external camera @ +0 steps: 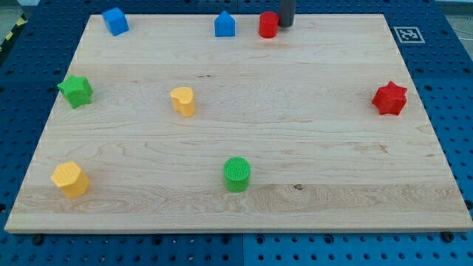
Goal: Move arm near blue cube
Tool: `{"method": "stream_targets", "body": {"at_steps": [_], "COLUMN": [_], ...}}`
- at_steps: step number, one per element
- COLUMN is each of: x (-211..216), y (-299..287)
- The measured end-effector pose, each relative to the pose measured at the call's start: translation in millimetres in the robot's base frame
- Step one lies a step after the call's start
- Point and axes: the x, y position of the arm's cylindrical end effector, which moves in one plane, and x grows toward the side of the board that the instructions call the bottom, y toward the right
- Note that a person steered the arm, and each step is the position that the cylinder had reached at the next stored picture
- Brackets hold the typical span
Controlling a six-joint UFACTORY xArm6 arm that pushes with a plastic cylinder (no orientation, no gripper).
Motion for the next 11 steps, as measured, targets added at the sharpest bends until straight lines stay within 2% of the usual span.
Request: {"method": "stream_targets", "body": {"at_steps": [1,3,4,5,7,10,11], "x": [-4,4,33,59,68,70,36], "y": [-33,-28,-1,-26,-180,-342,-368]}}
